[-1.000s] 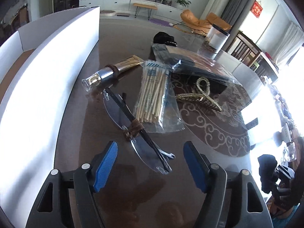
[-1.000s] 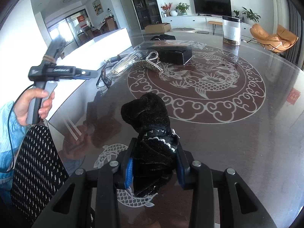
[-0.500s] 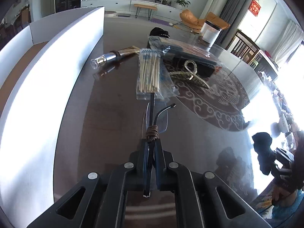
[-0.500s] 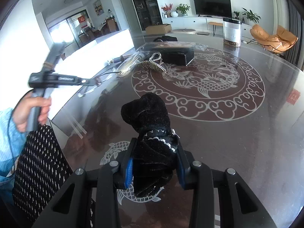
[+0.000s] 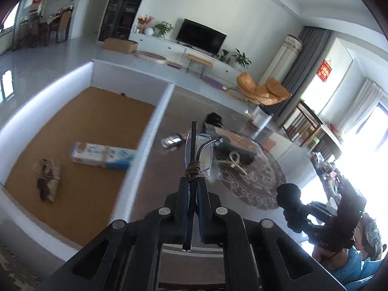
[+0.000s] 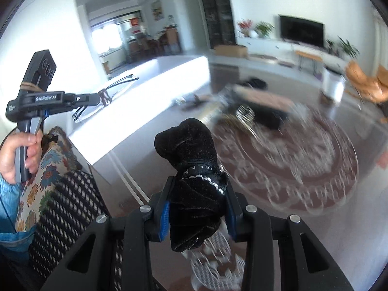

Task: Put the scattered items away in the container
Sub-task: 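Carry both items over the white container and open both grippers to drop them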

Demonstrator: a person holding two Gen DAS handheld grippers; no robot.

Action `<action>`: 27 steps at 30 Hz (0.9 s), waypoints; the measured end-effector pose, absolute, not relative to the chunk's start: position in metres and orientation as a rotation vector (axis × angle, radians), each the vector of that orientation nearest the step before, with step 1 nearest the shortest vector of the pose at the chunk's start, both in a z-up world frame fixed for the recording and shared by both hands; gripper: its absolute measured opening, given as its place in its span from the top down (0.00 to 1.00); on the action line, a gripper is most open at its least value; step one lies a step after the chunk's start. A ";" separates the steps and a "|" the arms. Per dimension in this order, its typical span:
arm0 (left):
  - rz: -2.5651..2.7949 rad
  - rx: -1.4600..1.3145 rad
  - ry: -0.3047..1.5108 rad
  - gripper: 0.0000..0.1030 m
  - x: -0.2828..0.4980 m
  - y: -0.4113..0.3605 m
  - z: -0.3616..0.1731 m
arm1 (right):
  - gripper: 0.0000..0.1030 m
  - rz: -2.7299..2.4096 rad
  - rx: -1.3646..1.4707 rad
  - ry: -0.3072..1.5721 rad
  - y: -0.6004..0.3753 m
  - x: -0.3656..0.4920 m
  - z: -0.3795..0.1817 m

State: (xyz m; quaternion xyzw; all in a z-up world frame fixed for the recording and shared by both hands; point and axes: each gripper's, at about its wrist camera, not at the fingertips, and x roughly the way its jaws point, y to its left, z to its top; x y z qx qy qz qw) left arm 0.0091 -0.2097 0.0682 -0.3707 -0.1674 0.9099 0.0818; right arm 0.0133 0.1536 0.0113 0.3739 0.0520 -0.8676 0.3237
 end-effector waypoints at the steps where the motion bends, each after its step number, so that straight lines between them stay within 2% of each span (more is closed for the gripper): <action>1: 2.771 -1.109 -0.498 0.93 0.009 -0.230 0.074 | 0.64 -2.253 0.943 0.160 0.136 0.009 0.022; 4: 2.849 -1.159 -0.554 0.93 0.001 -0.288 0.075 | 0.64 -2.165 0.845 0.217 0.075 -0.003 0.049; 9: 2.910 -1.298 -0.679 0.93 -0.021 -0.361 0.044 | 0.64 -2.002 0.794 0.228 -0.054 -0.038 0.069; 15: 2.876 -1.497 -0.707 0.93 -0.055 -0.395 -0.002 | 0.64 -1.849 0.950 0.350 -0.201 -0.082 0.028; 18: 2.884 -1.577 -0.686 0.93 -0.066 -0.404 -0.015 | 0.64 -1.790 1.042 0.461 -0.240 -0.101 0.005; 19: 2.880 -1.605 -0.696 0.92 -0.067 -0.410 -0.019 | 0.61 -1.776 1.065 0.494 -0.248 -0.104 -0.002; 21: 2.855 -1.681 -0.733 0.84 -0.074 -0.419 -0.028 | 0.56 -1.700 1.139 0.563 -0.259 -0.105 -0.015; 23: 2.847 -1.750 -0.728 0.47 -0.079 -0.424 -0.035 | 0.26 -1.638 1.192 0.625 -0.268 -0.101 -0.024; 24: 2.858 -1.753 -0.712 0.40 -0.078 -0.424 -0.035 | 0.20 -1.630 1.187 0.660 -0.270 -0.096 -0.027; 25: 2.867 -1.742 -0.701 0.36 -0.075 -0.423 -0.034 | 0.18 -1.626 1.175 0.698 -0.272 -0.091 -0.029; 27: 2.882 -1.712 -0.683 0.35 -0.071 -0.420 -0.031 | 0.18 -1.631 1.147 0.784 -0.276 -0.084 -0.036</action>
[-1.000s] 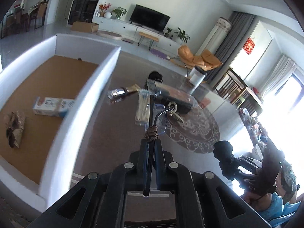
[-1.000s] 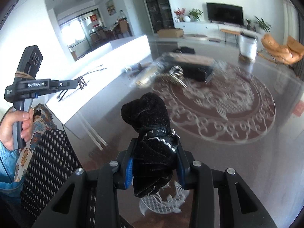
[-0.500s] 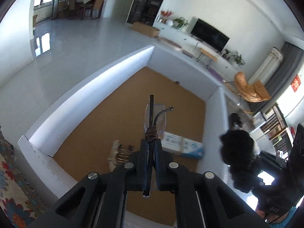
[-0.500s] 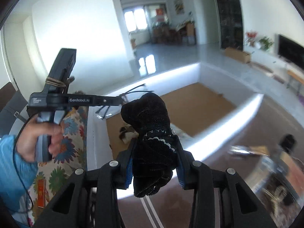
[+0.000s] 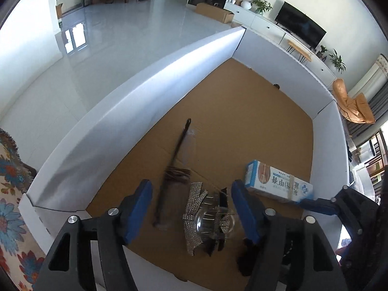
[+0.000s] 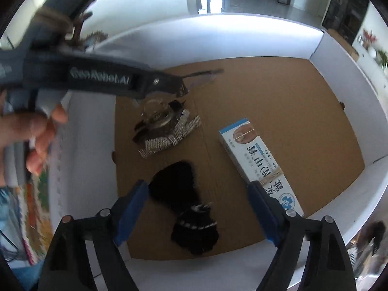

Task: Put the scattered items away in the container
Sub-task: 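Carry both items over the white container and open both grippers to drop them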

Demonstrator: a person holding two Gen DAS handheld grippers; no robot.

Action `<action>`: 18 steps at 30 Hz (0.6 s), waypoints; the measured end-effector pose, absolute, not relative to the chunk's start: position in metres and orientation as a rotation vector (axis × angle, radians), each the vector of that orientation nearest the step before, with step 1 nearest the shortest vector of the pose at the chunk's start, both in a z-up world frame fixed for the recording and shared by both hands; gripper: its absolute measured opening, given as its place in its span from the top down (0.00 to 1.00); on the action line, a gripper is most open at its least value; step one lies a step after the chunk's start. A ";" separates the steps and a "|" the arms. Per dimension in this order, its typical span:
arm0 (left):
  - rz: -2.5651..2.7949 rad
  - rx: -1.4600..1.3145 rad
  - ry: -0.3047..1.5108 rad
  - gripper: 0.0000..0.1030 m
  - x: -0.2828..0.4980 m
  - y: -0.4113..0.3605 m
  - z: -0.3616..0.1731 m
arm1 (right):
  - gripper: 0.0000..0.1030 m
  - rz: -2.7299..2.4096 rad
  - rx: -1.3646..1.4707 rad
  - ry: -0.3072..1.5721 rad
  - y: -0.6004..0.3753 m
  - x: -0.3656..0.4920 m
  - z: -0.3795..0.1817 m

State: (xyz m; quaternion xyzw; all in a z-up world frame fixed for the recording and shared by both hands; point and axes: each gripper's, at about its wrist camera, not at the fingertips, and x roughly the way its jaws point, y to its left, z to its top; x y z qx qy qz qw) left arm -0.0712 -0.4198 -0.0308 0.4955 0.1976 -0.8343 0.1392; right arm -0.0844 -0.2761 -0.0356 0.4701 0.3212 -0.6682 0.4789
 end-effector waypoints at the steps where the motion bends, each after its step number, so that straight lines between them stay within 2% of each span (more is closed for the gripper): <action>1: -2.421 1.422 0.564 0.33 -0.068 -0.417 -0.030 | 0.18 -1.640 1.137 0.827 -0.277 -0.081 -0.040; 6: -2.461 1.378 0.577 0.30 -0.054 -0.401 -0.022 | 0.18 -1.700 1.096 0.874 -0.271 -0.074 -0.042; 10: -2.530 1.270 0.587 0.30 -0.034 -0.382 0.006 | 0.18 -1.803 1.025 0.742 -0.247 -0.076 -0.021; 12: -2.572 1.210 0.560 0.30 -0.020 -0.365 0.027 | 0.13 -1.888 0.974 0.622 -0.222 -0.077 -0.001; 13: -2.603 1.173 0.544 0.30 -0.012 -0.355 0.038 | 0.05 -1.938 0.949 0.558 -0.204 -0.078 0.009; 14: -2.633 1.135 0.527 0.28 -0.006 -0.342 0.048 | 0.00 -1.992 0.923 0.507 -0.185 -0.077 0.018; 15: -2.665 1.097 0.505 0.24 -0.002 -0.327 0.058 | 0.00 -2.036 0.899 0.475 -0.170 -0.074 0.023; 17: -2.719 1.005 0.438 0.03 0.011 -0.288 0.076 | 0.00 -2.139 0.865 0.427 -0.135 -0.068 0.031; 18: -2.748 0.963 0.411 0.00 0.015 -0.268 0.083 | 0.00 -2.197 0.867 0.411 -0.121 -0.066 0.035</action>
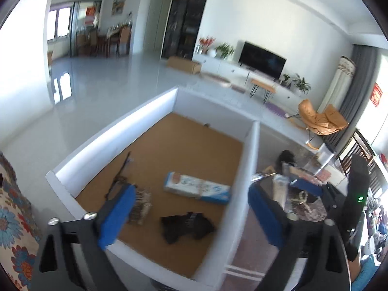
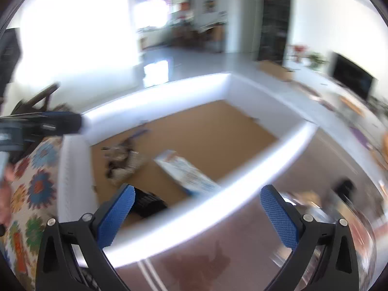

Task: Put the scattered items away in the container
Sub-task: 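Carry both items over the white container and open both grippers to drop them, then close the right gripper on the gold rhinestone clip while the left gripper grasps the cotton swab bag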

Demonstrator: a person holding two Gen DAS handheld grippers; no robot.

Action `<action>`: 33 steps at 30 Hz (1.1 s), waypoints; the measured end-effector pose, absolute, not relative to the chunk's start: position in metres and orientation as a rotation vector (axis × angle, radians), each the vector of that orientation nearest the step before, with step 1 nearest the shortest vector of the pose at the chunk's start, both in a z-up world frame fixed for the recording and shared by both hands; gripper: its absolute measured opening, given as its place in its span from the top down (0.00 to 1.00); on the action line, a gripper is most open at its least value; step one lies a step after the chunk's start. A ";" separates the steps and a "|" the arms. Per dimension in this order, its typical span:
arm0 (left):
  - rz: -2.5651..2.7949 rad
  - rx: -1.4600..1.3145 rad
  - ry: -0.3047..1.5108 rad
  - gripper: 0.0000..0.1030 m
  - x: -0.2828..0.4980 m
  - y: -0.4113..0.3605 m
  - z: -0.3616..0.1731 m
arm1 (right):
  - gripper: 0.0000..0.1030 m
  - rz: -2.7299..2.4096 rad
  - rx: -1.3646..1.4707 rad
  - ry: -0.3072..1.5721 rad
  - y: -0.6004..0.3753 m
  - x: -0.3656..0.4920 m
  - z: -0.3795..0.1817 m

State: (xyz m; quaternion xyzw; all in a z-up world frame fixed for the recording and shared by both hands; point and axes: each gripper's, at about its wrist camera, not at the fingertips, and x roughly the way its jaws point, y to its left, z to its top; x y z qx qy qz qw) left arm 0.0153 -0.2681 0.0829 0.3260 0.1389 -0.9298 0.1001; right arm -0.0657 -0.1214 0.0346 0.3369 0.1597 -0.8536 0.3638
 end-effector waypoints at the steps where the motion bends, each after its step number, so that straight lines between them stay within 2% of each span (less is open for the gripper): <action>1: -2.783 0.937 0.397 0.00 0.020 -0.252 0.089 | 0.00 -2.250 0.876 0.389 -0.099 -0.063 0.034; 4: -2.911 0.964 0.369 0.00 0.021 -0.188 0.091 | 0.00 -2.378 0.949 0.322 -0.026 -0.066 0.023; 7: -2.984 1.111 0.337 0.00 0.005 -0.128 0.069 | 0.00 -2.471 1.059 0.309 0.054 -0.072 0.006; 11: -2.973 1.331 0.315 0.00 -0.023 -0.071 0.012 | 0.00 -2.558 1.211 0.279 0.147 -0.071 -0.025; 16: -2.889 1.496 0.219 0.00 -0.047 -0.034 -0.054 | 0.00 -2.593 1.335 0.221 0.211 -0.064 -0.065; 23: -2.817 1.559 0.179 0.00 -0.066 -0.029 -0.101 | 0.00 -2.518 1.372 0.186 0.207 -0.077 -0.097; 31: -2.802 1.534 -0.053 0.00 -0.071 -0.022 -0.111 | 0.00 -2.382 1.270 0.326 0.164 -0.119 -0.102; 33: -2.814 1.513 -0.043 0.00 -0.069 -0.025 -0.112 | 0.00 -2.309 1.246 0.372 0.146 -0.135 -0.102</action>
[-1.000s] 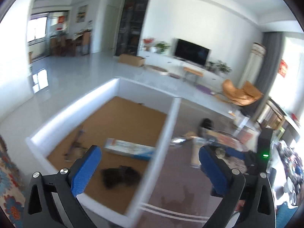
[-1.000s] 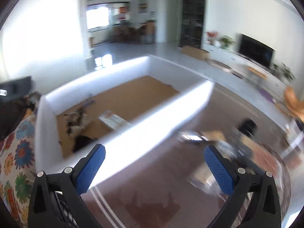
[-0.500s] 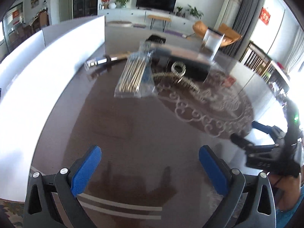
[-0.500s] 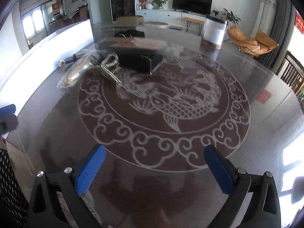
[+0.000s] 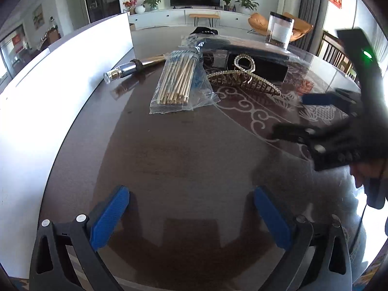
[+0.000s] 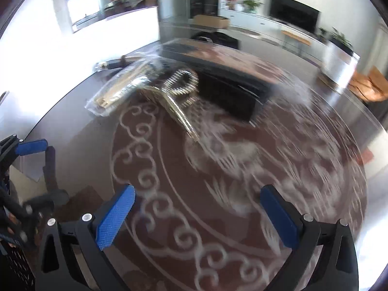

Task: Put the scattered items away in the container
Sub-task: 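Close the right gripper on the gold rhinestone clip while the left gripper grasps the cotton swab bag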

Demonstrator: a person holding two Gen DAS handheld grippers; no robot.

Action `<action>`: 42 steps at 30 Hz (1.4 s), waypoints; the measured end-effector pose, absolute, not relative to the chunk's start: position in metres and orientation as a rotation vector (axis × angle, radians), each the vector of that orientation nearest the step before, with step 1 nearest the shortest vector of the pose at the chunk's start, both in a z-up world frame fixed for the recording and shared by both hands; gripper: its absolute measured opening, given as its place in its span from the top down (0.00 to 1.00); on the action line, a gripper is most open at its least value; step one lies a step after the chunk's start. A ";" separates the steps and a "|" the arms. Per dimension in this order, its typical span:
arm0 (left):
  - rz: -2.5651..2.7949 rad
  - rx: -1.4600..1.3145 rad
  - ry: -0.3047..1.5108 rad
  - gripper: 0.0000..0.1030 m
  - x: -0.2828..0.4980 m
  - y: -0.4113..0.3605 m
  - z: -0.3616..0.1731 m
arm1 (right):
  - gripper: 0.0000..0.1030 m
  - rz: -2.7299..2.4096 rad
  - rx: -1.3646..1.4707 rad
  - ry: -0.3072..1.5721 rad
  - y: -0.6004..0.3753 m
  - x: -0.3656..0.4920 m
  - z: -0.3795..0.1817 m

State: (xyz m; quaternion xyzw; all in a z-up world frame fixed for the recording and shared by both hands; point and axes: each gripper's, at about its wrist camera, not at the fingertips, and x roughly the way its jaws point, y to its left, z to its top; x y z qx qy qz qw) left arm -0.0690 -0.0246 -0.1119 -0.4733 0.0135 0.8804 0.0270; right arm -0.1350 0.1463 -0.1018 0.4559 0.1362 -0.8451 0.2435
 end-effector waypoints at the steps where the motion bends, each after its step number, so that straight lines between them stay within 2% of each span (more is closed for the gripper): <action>1: 2.721 -1.460 0.039 0.00 -0.069 -0.026 -0.112 | 0.00 -2.276 1.235 0.392 0.137 -0.143 -0.102; 11: 2.719 -1.415 0.061 0.00 -0.063 -0.031 -0.114 | 0.02 -2.181 1.189 0.448 0.082 -0.197 -0.104; 12: 2.718 -1.415 0.062 0.00 -0.063 -0.031 -0.114 | 0.06 -2.176 1.178 0.451 0.079 -0.197 -0.103; 13: 2.716 -1.416 0.064 0.00 -0.063 -0.031 -0.114 | 0.20 -2.177 1.158 0.447 0.077 -0.196 -0.102; 14: 2.713 -1.418 0.066 0.00 -0.064 -0.032 -0.114 | 0.39 -2.182 1.134 0.442 0.076 -0.195 -0.100; 15: 2.703 -1.426 0.070 0.00 -0.066 -0.032 -0.114 | 0.42 -2.198 1.121 0.436 0.076 -0.195 -0.097; 22: 2.596 -1.500 0.110 0.00 -0.098 -0.035 -0.111 | 0.42 -2.243 1.115 0.397 0.098 -0.174 -0.098; 31: 2.530 -1.455 -0.044 0.00 -0.190 -0.043 -0.097 | 0.42 -2.341 1.160 0.338 0.171 -0.084 -0.095; 39: 2.496 -1.505 -0.017 0.00 -0.251 -0.026 -0.100 | 0.42 -2.400 1.169 0.287 0.186 -0.059 -0.093; 40: 2.488 -1.502 -0.027 0.01 -0.254 -0.026 -0.102 | 0.41 -2.404 1.170 0.287 0.188 -0.056 -0.093; 42: 2.527 -1.472 0.004 0.21 -0.255 -0.024 -0.101 | 0.41 -2.407 1.171 0.289 0.187 -0.055 -0.093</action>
